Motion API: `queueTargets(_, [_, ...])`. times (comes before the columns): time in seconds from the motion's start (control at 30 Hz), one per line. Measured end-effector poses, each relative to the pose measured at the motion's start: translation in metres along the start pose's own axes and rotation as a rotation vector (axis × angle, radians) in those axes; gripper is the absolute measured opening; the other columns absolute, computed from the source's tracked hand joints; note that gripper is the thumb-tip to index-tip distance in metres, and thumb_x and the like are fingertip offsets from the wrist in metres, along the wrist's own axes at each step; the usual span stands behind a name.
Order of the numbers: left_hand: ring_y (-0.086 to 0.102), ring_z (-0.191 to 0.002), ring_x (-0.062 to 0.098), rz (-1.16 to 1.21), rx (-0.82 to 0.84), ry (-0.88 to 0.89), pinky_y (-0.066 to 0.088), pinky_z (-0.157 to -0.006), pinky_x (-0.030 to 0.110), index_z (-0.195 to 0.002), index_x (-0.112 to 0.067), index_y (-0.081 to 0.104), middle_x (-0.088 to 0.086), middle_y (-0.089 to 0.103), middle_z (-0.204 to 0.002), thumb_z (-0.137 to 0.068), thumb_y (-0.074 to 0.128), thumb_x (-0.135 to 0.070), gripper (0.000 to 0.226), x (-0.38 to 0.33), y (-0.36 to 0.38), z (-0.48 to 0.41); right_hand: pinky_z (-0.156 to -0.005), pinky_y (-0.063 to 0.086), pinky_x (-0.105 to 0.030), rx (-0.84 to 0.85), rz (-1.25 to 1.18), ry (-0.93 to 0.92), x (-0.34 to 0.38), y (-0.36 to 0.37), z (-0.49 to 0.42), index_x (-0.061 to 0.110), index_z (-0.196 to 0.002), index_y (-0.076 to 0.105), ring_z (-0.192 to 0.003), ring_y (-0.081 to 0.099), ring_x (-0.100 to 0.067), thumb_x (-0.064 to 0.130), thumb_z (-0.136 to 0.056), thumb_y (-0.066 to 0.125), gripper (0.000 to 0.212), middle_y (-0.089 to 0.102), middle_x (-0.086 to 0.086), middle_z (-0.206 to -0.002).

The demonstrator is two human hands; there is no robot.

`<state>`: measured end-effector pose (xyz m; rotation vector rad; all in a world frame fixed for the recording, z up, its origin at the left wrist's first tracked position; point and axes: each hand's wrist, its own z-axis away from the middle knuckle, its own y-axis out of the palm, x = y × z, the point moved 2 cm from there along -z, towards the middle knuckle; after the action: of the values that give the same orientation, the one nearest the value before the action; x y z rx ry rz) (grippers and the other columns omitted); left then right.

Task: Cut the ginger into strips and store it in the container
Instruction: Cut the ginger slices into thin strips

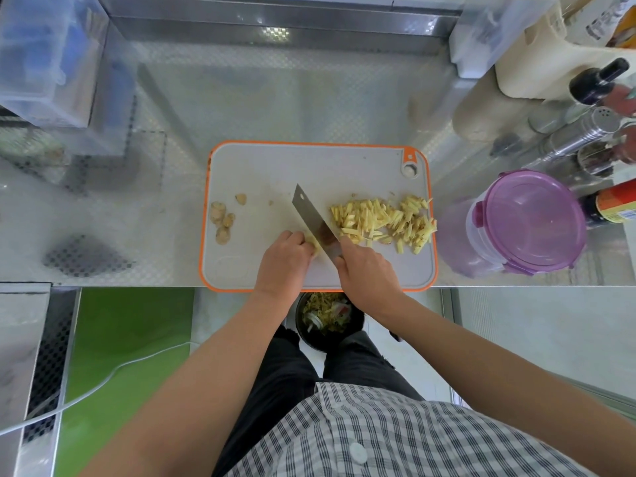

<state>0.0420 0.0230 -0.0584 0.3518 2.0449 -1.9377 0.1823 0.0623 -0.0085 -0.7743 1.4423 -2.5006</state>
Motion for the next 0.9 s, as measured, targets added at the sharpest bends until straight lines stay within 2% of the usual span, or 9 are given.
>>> queueTargets(0.2, [0.055,-0.061,0.026,0.030,-0.016,0.003,0.044,-0.045,0.028,-0.063,-0.009,0.071,0.004,0.056,-0.061,-0.063,0.084,0.000,0.016,-0.002,-0.003,-0.001,-0.062,0.035,-0.033,0.001,0.021,0.033,0.007,0.006,-0.009,0.010,-0.118,0.041,-0.076,0.057,-0.030,0.017,-0.100,0.037,0.019,0.047,-0.002,-0.078])
queueTargets(0.33, [0.055,-0.062,0.026,0.032,-0.014,-0.015,0.045,-0.046,0.029,-0.064,-0.008,0.069,0.005,0.058,-0.063,-0.061,0.083,0.002,0.018,-0.001,-0.003,0.001,-0.062,0.034,-0.033,-0.034,-0.045,0.028,0.007,0.002,-0.007,0.009,-0.122,0.042,-0.072,0.050,-0.028,0.020,-0.101,0.037,0.024,0.047,0.000,-0.079])
queueTargets(0.47, [0.056,-0.063,0.025,0.033,-0.006,-0.017,0.046,-0.045,0.029,-0.065,-0.008,0.069,0.005,0.059,-0.064,-0.062,0.083,0.002,0.017,0.000,-0.002,0.001,-0.061,0.036,-0.034,0.014,0.025,0.020,0.006,0.001,-0.004,0.009,-0.132,0.036,-0.068,0.046,-0.027,0.016,-0.099,0.036,0.033,0.044,0.000,-0.074])
queueTargets(0.63, [0.056,-0.063,0.028,0.064,-0.010,-0.012,0.048,-0.044,0.031,-0.064,-0.006,0.071,0.006,0.058,-0.063,-0.064,0.082,0.000,0.013,0.001,-0.002,0.001,-0.060,0.037,-0.034,0.015,0.018,0.039,0.007,0.005,-0.011,0.010,-0.114,0.042,-0.072,0.055,-0.029,0.014,-0.099,0.037,0.016,0.048,-0.001,-0.074])
queueTargets(0.8, [0.055,-0.067,0.028,0.047,-0.001,-0.010,0.050,-0.045,0.035,-0.069,-0.006,0.071,0.008,0.058,-0.070,-0.066,0.081,0.001,0.012,0.002,0.000,0.003,-0.064,0.038,-0.034,-0.030,-0.049,0.031,0.005,0.004,-0.007,0.012,-0.133,0.038,-0.080,0.058,-0.031,0.022,-0.101,0.037,0.033,0.062,-0.008,-0.091])
queueTargets(0.9, [0.054,-0.066,0.027,0.001,0.013,-0.012,0.049,-0.045,0.034,-0.068,-0.007,0.070,0.008,0.055,-0.070,-0.060,0.083,0.005,0.020,0.003,-0.001,0.004,-0.064,0.035,-0.034,-0.018,-0.036,0.018,0.006,-0.001,-0.003,0.010,-0.131,0.038,-0.076,0.054,-0.030,0.022,-0.101,0.036,0.032,0.057,-0.007,-0.083])
